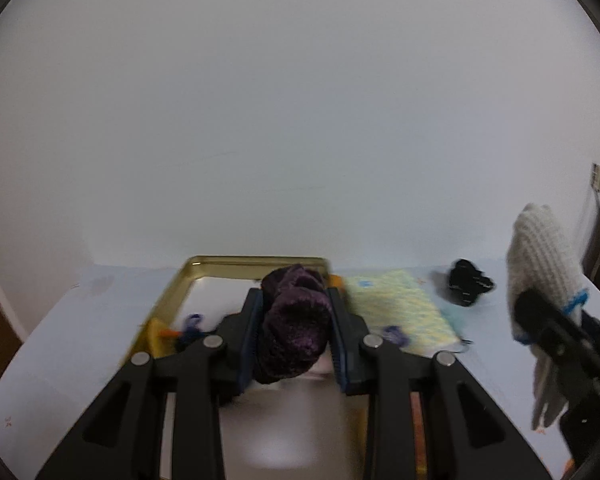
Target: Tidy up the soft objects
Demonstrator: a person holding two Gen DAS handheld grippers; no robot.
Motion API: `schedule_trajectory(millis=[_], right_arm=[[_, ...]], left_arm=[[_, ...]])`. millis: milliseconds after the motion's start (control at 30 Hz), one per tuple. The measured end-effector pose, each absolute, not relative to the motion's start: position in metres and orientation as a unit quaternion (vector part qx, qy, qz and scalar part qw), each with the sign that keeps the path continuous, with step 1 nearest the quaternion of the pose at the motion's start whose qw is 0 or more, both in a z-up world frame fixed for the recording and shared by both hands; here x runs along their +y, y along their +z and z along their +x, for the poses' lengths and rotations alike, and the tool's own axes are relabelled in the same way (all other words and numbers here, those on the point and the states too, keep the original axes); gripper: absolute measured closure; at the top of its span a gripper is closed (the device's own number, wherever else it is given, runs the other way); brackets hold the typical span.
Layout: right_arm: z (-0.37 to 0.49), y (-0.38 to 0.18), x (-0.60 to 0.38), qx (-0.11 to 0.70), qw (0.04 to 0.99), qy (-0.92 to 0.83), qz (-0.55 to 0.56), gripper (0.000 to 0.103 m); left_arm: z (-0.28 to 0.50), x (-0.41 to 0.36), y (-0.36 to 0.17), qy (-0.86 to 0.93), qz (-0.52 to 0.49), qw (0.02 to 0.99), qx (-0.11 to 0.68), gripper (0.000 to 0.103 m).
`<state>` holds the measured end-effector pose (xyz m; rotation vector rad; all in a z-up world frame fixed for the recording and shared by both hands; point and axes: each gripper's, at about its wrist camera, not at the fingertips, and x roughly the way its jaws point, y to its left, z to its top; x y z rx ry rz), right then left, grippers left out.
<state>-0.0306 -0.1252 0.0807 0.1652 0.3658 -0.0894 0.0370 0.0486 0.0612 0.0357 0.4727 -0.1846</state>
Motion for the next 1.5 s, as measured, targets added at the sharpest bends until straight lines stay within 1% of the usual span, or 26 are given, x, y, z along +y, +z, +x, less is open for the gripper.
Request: schedule_trajectory(millis=[267, 400, 533, 667, 767, 1033, 1133, 1167, 1200, 1233, 1267, 1300, 1333, 1433, 1500], right_arm=[[0.014, 0.080, -0.100, 0.206, 0.975, -0.002, 0.088, 0.069], [0.037, 0.076, -0.092, 0.222, 0.970, 0.003, 0.104, 0.069], [0.069, 0.073, -0.088, 0.261, 0.957, 0.009, 0.123, 0.069], [0.110, 0.068, -0.083, 0.315, 0.940, 0.013, 0.127, 0.069], [0.136, 0.057, -0.084, 0.356, 0.923, 0.013, 0.147, 0.069], [0.177, 0.036, -0.073, 0.411, 0.900, 0.031, 0.143, 0.068], [0.190, 0.025, -0.073, 0.431, 0.885, 0.044, 0.171, 0.066], [0.194, 0.022, -0.071, 0.436, 0.880, 0.055, 0.181, 0.064], [0.197, 0.019, -0.071, 0.442, 0.874, 0.067, 0.191, 0.059], [0.199, 0.017, -0.074, 0.448, 0.865, 0.081, 0.210, 0.052], [0.199, 0.017, -0.075, 0.447, 0.862, 0.087, 0.221, 0.047], [0.197, 0.019, -0.076, 0.441, 0.863, 0.092, 0.229, 0.039], [0.195, 0.022, -0.076, 0.434, 0.867, 0.093, 0.226, 0.035], [0.184, 0.033, -0.071, 0.415, 0.882, 0.097, 0.202, 0.035], [0.175, 0.036, -0.074, 0.404, 0.885, 0.098, 0.211, 0.035]], left_arm=[[0.064, 0.081, 0.060, -0.047, -0.004, 0.965, 0.257, 0.073], [0.085, 0.084, 0.056, -0.026, 0.009, 0.962, 0.273, 0.073], [0.110, 0.091, 0.052, -0.009, 0.005, 0.951, 0.308, 0.073], [0.132, 0.095, 0.046, 0.014, 0.022, 0.936, 0.351, 0.073], [0.146, 0.100, 0.039, 0.022, 0.014, 0.927, 0.375, 0.073], [0.164, 0.106, 0.027, 0.026, 0.012, 0.917, 0.397, 0.072], [0.171, 0.111, 0.020, 0.031, 0.006, 0.913, 0.407, 0.064], [0.171, 0.113, 0.019, 0.033, 0.004, 0.912, 0.409, 0.049], [0.171, 0.113, 0.020, 0.035, 0.006, 0.911, 0.410, 0.027], [0.170, 0.112, 0.023, 0.037, 0.007, 0.913, 0.407, 0.017], [0.167, 0.111, 0.026, 0.039, 0.010, 0.917, 0.396, 0.004], [0.166, 0.109, 0.029, 0.039, 0.014, 0.921, 0.387, 0.000], [0.163, 0.107, 0.031, 0.037, 0.021, 0.925, 0.378, 0.000], [0.160, 0.098, 0.036, 0.037, 0.052, 0.927, 0.369, 0.000], [0.159, 0.098, 0.036, 0.038, 0.057, 0.927, 0.370, 0.000]])
